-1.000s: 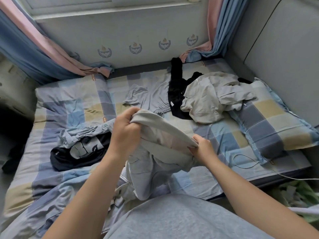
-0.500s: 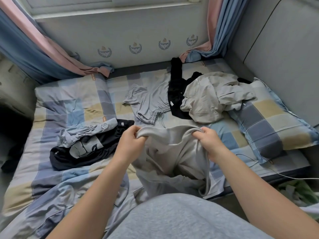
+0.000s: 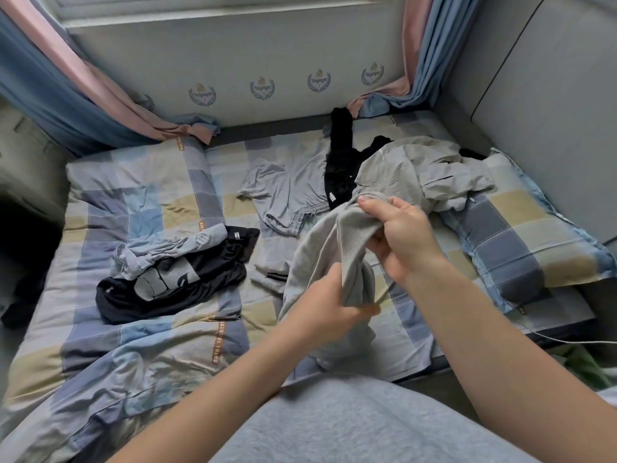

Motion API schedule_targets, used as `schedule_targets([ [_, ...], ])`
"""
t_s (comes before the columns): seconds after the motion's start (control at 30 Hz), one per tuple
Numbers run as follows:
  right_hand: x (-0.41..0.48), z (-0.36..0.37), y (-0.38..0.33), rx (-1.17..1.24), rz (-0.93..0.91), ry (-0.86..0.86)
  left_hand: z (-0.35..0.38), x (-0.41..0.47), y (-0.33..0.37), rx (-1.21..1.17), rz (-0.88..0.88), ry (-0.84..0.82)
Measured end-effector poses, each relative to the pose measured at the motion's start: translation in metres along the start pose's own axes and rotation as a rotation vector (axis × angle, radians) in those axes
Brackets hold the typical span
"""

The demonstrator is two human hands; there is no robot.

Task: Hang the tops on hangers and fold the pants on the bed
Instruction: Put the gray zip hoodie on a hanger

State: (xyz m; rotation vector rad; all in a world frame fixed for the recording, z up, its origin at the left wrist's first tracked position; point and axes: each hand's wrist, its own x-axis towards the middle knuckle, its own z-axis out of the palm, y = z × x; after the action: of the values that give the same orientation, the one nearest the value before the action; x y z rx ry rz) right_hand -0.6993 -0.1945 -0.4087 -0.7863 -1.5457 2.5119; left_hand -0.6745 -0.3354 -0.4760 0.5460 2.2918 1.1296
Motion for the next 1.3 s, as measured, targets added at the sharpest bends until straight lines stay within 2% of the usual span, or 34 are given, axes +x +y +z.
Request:
schedule_targets([
  [0.13,0.001,-0.002,-0.01,0.037,-0.041,-0.008,-0.003,0.005,-0.017,-0.005,-0.046,0.135],
  [0.37,-0.003,-0.029,-0.001,-0.016,0.02,-0.128,-0.035,0.008,-0.031,-0.59,-0.265,0.373],
  [0.53,-0.011,-0.041,0.024,-0.157,0.107,-0.16,-0.069,0.01,-0.021,-0.841,-0.262,0.485],
  [0.63,-0.016,-0.041,0.054,-0.348,0.101,-0.211,-0.083,0.009,-0.001,-0.94,-0.199,0.459],
  [0.73,-0.02,-0.035,0.087,-0.592,0.052,-0.398,-0.088,0.005,0.02,-1.004,-0.151,0.405],
  [0.83,-0.018,-0.026,0.113,-0.717,0.062,-0.527,-0.087,0.001,0.037,-1.045,-0.12,0.372],
  [0.97,-0.002,-0.034,0.132,-0.929,-0.057,-0.45,-0.092,-0.003,0.042,-1.105,-0.09,0.365],
  [1.07,0.009,-0.05,0.128,-0.768,-0.024,-0.315,-0.102,-0.003,0.029,-1.102,-0.05,0.363],
  [1.13,0.009,-0.056,0.115,-0.602,0.013,-0.253,-0.109,-0.001,0.015,-0.997,-0.031,0.352],
  [1.23,0.005,-0.055,0.091,-0.45,0.019,-0.206,-0.108,0.002,-0.007,-0.76,-0.099,0.301],
  [1.3,0.004,-0.051,0.075,-0.396,-0.017,-0.167,-0.095,0.002,-0.02,-0.68,-0.168,0.208],
])
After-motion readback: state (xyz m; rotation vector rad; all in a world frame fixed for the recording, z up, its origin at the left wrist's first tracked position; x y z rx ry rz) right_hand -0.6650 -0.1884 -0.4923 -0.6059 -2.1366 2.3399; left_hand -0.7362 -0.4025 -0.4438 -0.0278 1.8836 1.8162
